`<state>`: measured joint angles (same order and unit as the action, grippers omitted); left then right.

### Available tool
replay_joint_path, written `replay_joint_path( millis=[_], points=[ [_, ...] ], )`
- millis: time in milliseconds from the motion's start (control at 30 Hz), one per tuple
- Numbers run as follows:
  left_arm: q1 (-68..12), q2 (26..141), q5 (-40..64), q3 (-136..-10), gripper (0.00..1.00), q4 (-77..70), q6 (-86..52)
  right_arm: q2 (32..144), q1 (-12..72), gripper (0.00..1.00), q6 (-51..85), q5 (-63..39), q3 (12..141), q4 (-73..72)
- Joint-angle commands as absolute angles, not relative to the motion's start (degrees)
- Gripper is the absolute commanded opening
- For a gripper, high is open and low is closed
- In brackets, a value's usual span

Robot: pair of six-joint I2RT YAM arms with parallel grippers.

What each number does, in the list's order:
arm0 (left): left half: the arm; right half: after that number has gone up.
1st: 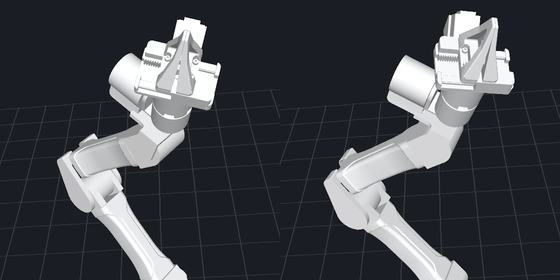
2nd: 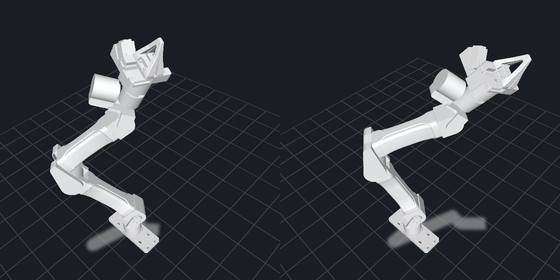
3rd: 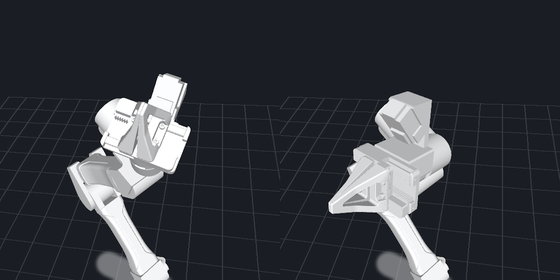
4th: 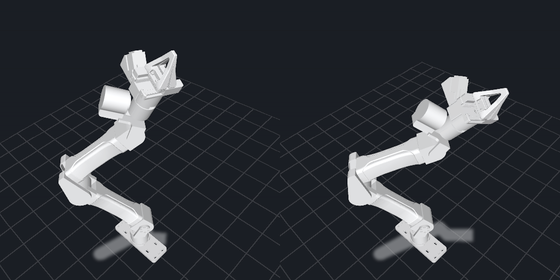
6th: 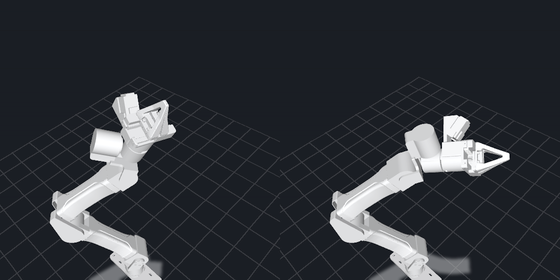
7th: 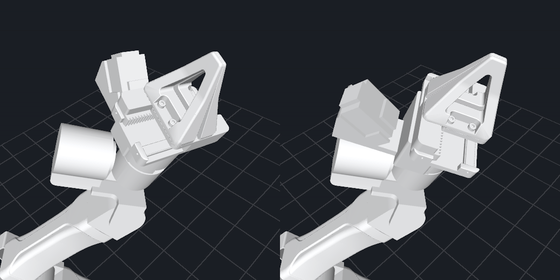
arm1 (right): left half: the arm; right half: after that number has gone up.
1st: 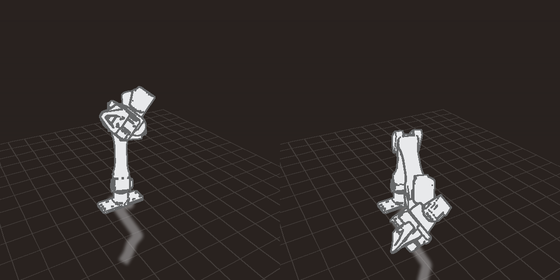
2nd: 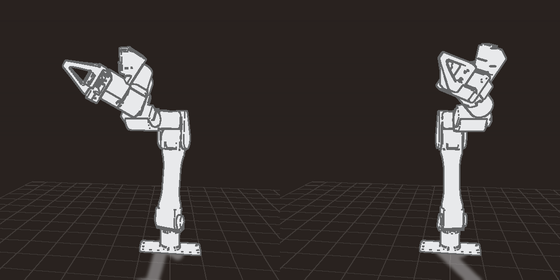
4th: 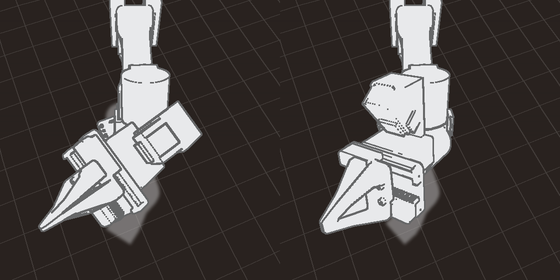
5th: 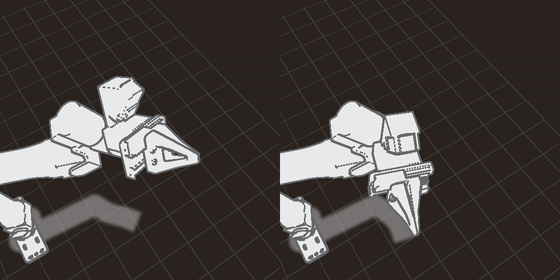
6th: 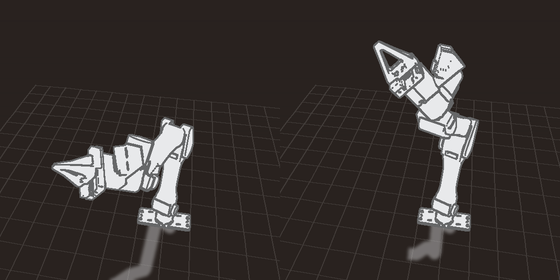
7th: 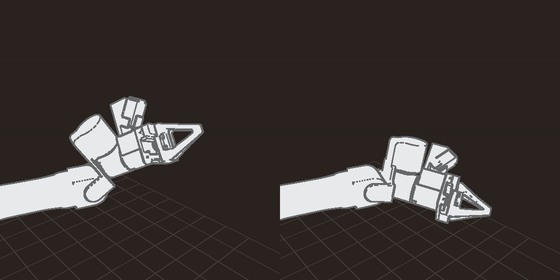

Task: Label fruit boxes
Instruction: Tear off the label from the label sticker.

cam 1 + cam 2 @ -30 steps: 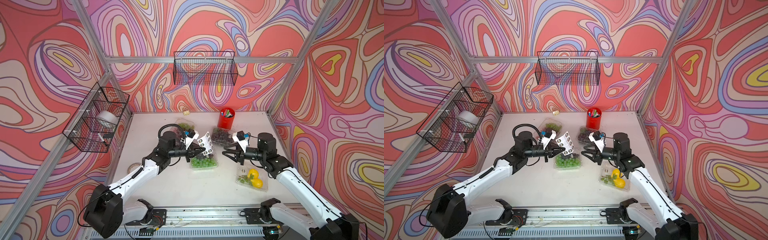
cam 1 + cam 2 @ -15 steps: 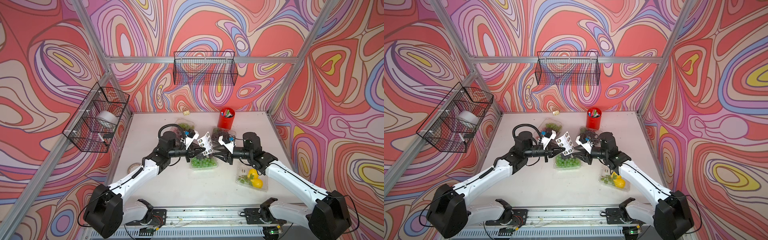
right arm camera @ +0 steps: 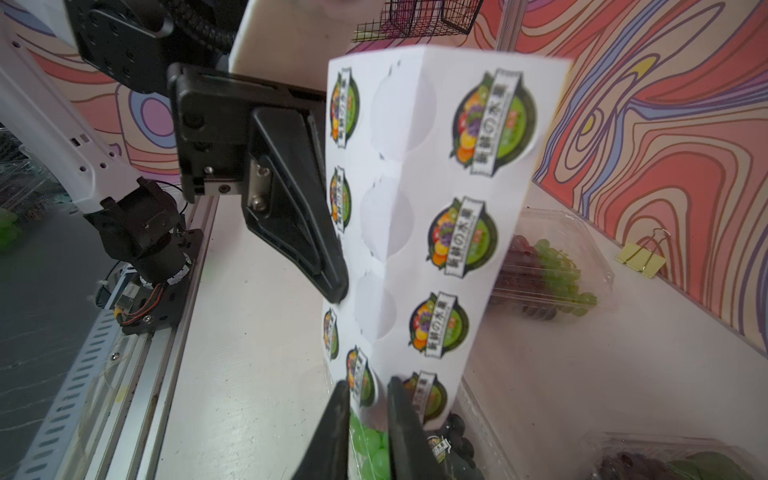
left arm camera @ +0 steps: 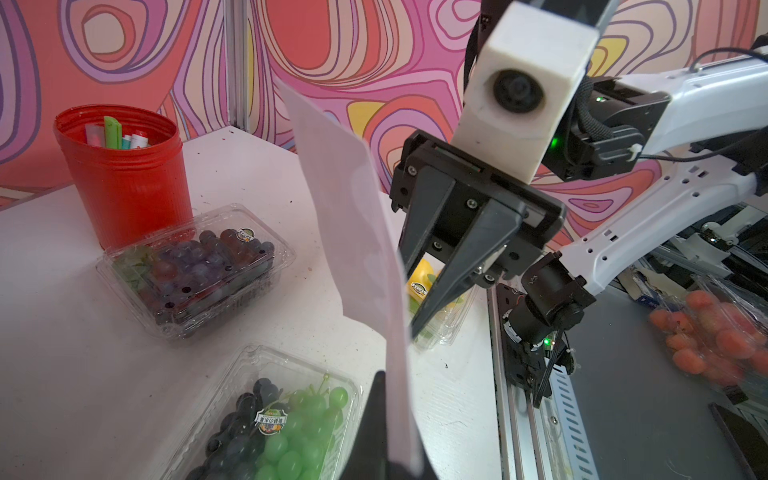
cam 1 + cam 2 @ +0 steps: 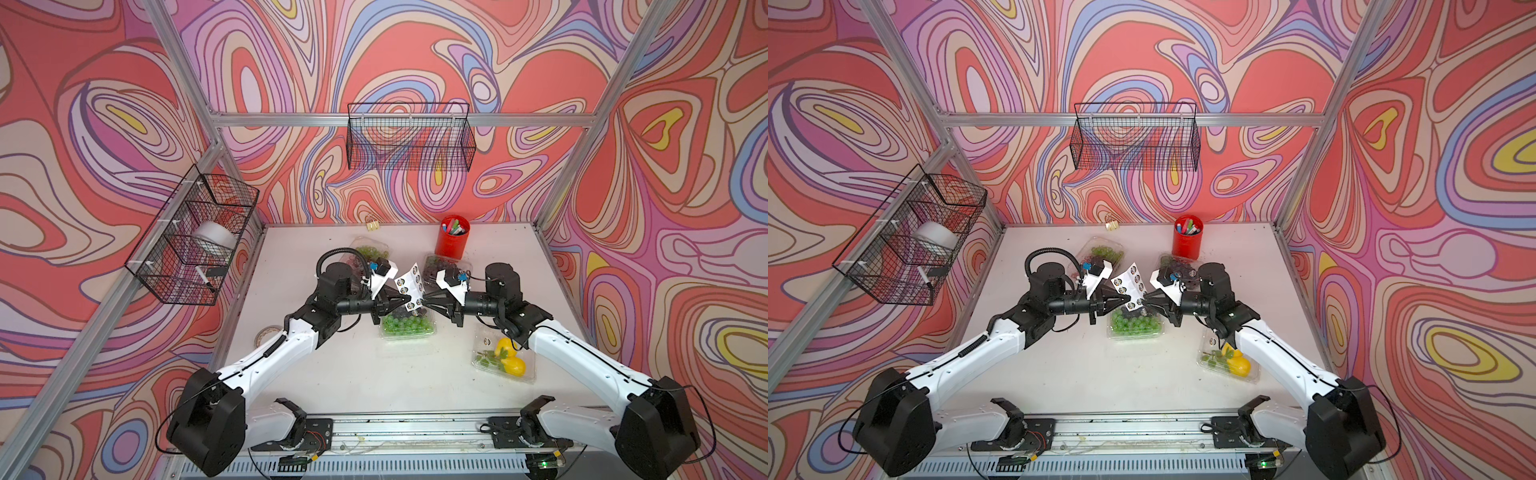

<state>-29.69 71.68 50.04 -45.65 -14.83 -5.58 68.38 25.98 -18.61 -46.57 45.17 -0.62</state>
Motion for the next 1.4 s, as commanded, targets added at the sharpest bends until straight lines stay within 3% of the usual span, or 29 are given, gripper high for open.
replay_joint_path(
  millis=[0, 267, 533, 1033, 1167, 1367],
  points=[
    [-30.1, 71.5, 50.4, -46.2, 0.00, -15.4, -5.0, 69.1, 26.5, 0.15, -18.1, -48.5, 46.4, -1.7],
    [-30.1, 71.5, 50.3, -46.2, 0.00, -15.4, -5.0, 69.8, 26.8, 0.14, -17.6, -49.5, 46.4, -2.4],
    [-30.1, 71.4, 45.8, -46.5, 0.00, -13.4, -4.8, 68.4, 26.8, 0.00, -17.0, -50.1, 45.7, -3.0],
    [-30.1, 71.1, 40.4, -46.9, 0.00, -9.9, -4.0, 67.8, 28.1, 0.00, -15.3, -50.5, 44.6, -4.9],
    [-30.1, 71.4, 36.1, -48.0, 0.00, -6.4, -4.7, 68.4, 28.1, 0.00, -11.6, -48.2, 45.9, -3.3],
    [-27.6, 70.5, 26.7, -49.3, 0.00, 0.2, -8.3, 77.9, 28.2, 0.00, 4.0, -41.1, 54.3, 1.1]
  ],
)
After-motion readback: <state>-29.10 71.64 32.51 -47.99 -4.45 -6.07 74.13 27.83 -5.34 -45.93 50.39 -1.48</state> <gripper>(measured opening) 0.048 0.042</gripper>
